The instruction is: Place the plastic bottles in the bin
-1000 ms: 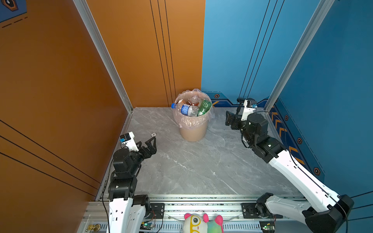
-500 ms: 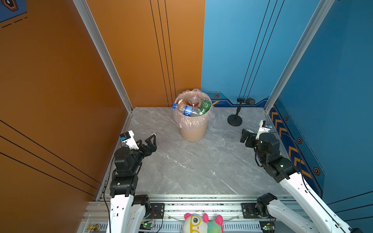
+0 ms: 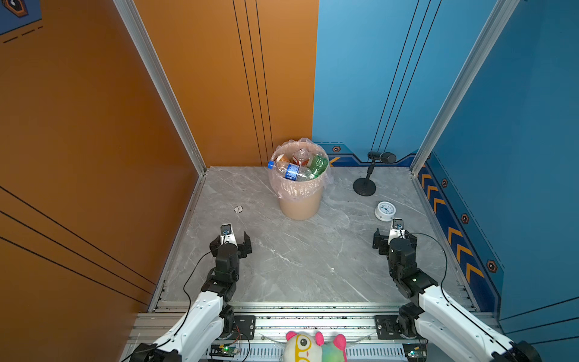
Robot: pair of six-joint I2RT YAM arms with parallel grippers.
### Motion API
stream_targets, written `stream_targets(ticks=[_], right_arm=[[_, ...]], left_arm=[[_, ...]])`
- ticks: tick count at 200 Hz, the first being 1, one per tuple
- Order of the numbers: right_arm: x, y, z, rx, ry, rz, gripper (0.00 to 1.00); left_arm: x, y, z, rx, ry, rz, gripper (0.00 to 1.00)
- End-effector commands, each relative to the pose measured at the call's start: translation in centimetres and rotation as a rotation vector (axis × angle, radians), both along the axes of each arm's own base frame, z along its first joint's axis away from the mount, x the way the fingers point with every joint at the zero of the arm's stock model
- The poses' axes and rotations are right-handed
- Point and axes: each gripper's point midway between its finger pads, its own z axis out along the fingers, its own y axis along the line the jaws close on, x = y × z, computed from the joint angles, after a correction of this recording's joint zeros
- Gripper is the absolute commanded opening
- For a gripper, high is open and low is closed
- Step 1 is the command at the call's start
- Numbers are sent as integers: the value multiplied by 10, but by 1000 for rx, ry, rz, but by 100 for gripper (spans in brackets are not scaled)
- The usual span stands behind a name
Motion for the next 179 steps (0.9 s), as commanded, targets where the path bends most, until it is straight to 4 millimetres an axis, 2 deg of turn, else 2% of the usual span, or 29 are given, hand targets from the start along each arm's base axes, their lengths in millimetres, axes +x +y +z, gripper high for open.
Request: stream_targets(ticks=[1, 15, 21, 42, 49, 58, 65, 80, 89, 96, 120, 179], right_arm=[[21, -8, 15, 31, -132, 2, 100], [30, -20, -3, 70, -104, -19, 100], [35, -23, -2, 77, -122, -28, 100], [53, -15, -4, 51, -120, 36, 100], [59, -11, -6, 48, -113, 65, 100], [67, -9, -9, 64, -102, 86, 100], [72, -7, -18, 82, -88, 100, 100], [80, -6, -34, 78, -77, 105, 100], [84, -9, -34, 73, -104, 84, 100], [85, -10, -39, 75, -60, 76, 100], [90, -18, -39, 93, -46, 44, 100], [94, -19, -42, 120, -13, 50, 100]], left_arm=[[20, 14, 21, -38, -123, 4, 98], [36, 9, 7, -24, -69, -40, 98], [45, 7, 5, -23, -63, -50, 98], [70, 3, 3, 20, -65, -64, 98], [79, 3, -6, 14, -34, -65, 98], [88, -3, -30, 13, 25, -100, 98], [97, -9, -22, 52, -30, -119, 98], [92, -17, -28, 60, 67, -144, 98], [95, -18, -28, 74, 43, -144, 98], [99, -17, -26, 82, 25, -134, 98], [99, -10, -30, 40, 60, -121, 98], [99, -11, -28, 45, 49, -125, 98]])
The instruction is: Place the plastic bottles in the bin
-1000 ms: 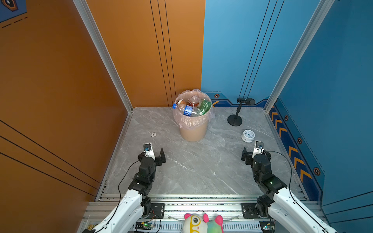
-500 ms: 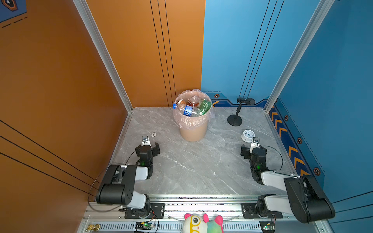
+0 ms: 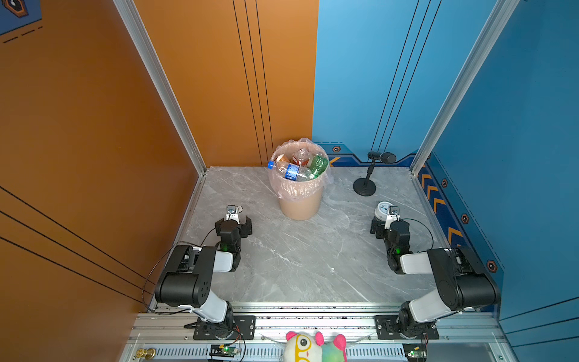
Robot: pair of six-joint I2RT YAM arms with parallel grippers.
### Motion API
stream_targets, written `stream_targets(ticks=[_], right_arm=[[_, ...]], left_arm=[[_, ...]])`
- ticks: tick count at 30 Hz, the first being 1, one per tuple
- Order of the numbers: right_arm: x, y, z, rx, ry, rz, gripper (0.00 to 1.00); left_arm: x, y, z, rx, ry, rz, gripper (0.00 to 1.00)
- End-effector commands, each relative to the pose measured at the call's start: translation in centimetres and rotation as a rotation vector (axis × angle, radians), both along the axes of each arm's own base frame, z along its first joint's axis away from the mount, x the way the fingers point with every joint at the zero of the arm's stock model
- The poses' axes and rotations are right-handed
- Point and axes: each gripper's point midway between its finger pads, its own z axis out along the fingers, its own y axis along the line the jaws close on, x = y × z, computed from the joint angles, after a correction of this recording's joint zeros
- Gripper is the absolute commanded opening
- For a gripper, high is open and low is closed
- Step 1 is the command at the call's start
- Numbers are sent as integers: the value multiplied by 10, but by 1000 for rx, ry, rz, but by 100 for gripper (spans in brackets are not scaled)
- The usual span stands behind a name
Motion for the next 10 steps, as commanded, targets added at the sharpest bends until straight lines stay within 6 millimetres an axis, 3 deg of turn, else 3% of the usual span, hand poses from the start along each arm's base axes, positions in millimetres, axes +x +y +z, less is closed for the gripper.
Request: stream_targets(ticks=[1, 10], right_arm=[[6, 0, 5, 35, -10, 10, 100], [4, 5, 4, 48, -8, 52, 100]], left_arm=[[4, -3, 5, -2, -14, -19, 98], [4, -3, 5, -6, -16, -22, 98]])
